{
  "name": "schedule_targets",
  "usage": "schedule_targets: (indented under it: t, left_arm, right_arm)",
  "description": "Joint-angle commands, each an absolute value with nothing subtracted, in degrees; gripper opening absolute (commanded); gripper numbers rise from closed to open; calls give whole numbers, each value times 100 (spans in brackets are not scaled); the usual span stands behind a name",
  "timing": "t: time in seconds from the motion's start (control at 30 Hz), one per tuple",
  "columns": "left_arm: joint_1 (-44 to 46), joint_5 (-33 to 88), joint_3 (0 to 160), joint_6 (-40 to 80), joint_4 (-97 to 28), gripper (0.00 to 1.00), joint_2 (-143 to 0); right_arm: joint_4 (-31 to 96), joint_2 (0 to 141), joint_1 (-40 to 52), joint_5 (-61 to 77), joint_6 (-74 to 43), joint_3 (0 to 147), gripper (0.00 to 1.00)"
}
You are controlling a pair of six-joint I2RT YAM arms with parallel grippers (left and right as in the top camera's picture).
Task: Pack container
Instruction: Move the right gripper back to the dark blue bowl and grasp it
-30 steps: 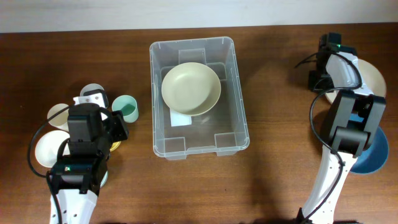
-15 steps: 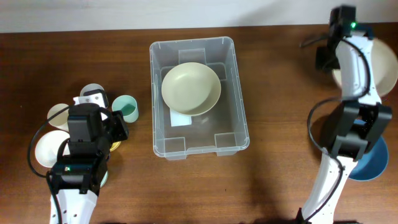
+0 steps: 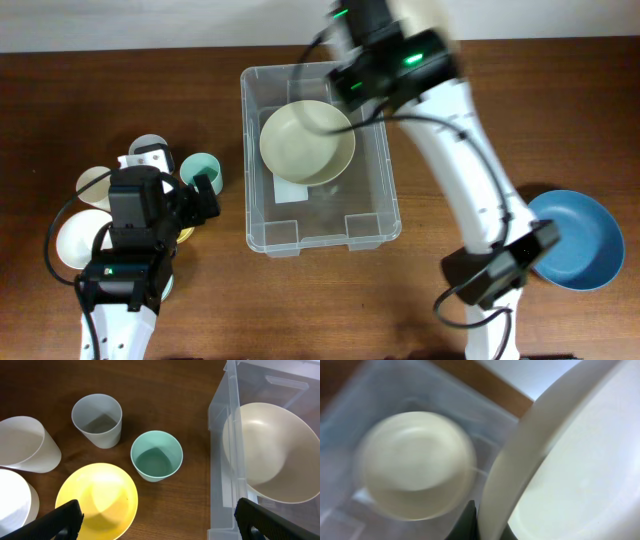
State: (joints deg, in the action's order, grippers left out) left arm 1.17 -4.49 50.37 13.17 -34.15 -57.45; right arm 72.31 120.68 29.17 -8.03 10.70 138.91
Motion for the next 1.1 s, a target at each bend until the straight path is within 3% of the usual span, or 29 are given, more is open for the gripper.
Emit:
schedule_targets:
  t: [0.0,0.17,0.43,0.63,0.7,0.97,1.07]
  left_arm:
    - [134,-421,5159,1326,-3413,99,-5743]
    - [-51,-631,5315,1323,-3651,99,-5743]
    - [-1096,-561,6558,-145,-4357,99,-5743]
    - [-1146,-561,6558,-161,-4510,99,-5850]
    - [-1146,-561,6558,-158,-4550,99,-5916]
    - [-1146,-561,6558,-158,-4550,99,-5929]
    - [-1146,-561,6558,-158,-4545,99,-5931]
  right_arm:
    - [7205,12311,3601,-810,1446,13891,4]
    - [7227,12877,4077,-766,1459,13876,4]
    - [7194,13522,4045,-272,1553,13876,4]
    - [7181,13806,4042,-169,1590,13876,4]
    - [7179,13810,4038,-172,1590,13876,14]
    - [7325,13428,3785,-228,1533,13987,18]
    - [7332,12886,3352,-790,707,14136,20]
